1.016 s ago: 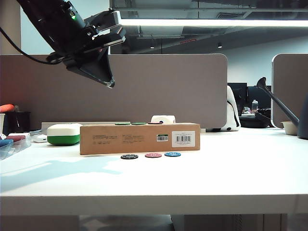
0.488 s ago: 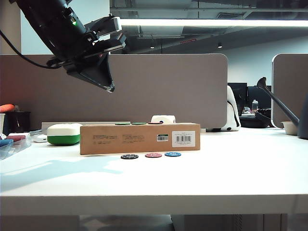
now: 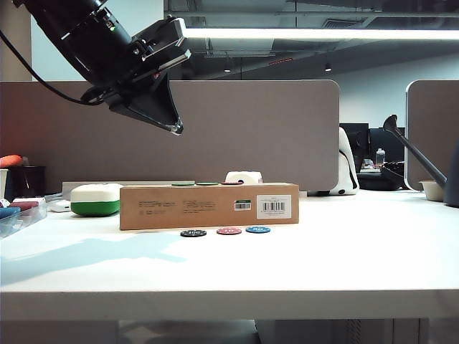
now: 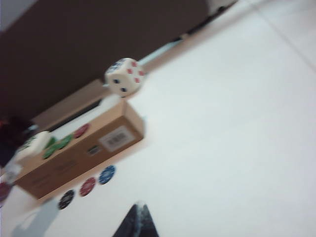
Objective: Push the chip, whose value equals the sum of all the chip values on the rectangular box, forward next to the box.
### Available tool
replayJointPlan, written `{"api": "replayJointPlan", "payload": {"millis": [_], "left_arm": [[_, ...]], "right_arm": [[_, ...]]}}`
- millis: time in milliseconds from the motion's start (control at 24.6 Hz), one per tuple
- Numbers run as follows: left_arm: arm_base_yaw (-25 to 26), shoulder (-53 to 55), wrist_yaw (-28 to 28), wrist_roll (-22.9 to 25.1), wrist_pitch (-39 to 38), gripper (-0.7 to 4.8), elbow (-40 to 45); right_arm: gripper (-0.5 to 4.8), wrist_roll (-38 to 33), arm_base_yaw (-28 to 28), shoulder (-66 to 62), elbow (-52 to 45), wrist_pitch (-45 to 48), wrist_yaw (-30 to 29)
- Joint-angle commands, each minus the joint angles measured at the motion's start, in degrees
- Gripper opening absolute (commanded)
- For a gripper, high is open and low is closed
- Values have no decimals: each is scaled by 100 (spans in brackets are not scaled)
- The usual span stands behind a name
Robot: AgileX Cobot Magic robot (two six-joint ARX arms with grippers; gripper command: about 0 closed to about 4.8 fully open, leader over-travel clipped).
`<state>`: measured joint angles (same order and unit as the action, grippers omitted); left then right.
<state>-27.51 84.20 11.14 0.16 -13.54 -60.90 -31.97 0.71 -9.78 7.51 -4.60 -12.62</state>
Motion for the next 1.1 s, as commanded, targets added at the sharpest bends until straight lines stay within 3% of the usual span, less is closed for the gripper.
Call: {"api": "replayJointPlan", "payload": {"millis": [41, 163, 244, 325, 447, 691, 813, 1098], "left_arm": [[7, -20, 7, -15, 55, -5, -20], [7, -20, 7, -15, 52, -5, -20], [11, -20, 7, -15, 57, -5, -20], [11, -20, 7, -15, 59, -5, -20], [9, -22, 4, -15, 72, -5, -20], [15, -22, 7, -15, 79, -5, -20], [15, -22, 9, -15, 76, -5, -20], [15, -22, 9, -15, 79, -5, -20]], "right_arm": [[-6, 81, -42, -715, 284, 566, 127], [-6, 273, -367, -1714, 529, 1263, 50], [-6, 1180, -1145, -3300, 1047, 1606, 555], [-6, 1451, -1617, -4610, 1600, 1777, 758], [-6, 1482, -2138, -6481, 2697, 1810, 275], [-6, 1965, -2503, -8122, 3917, 1541, -142], [-6, 2262, -2566, -8885, 4682, 831, -175], [-6, 2323, -2575, -9694, 5425, 433, -426]]}}
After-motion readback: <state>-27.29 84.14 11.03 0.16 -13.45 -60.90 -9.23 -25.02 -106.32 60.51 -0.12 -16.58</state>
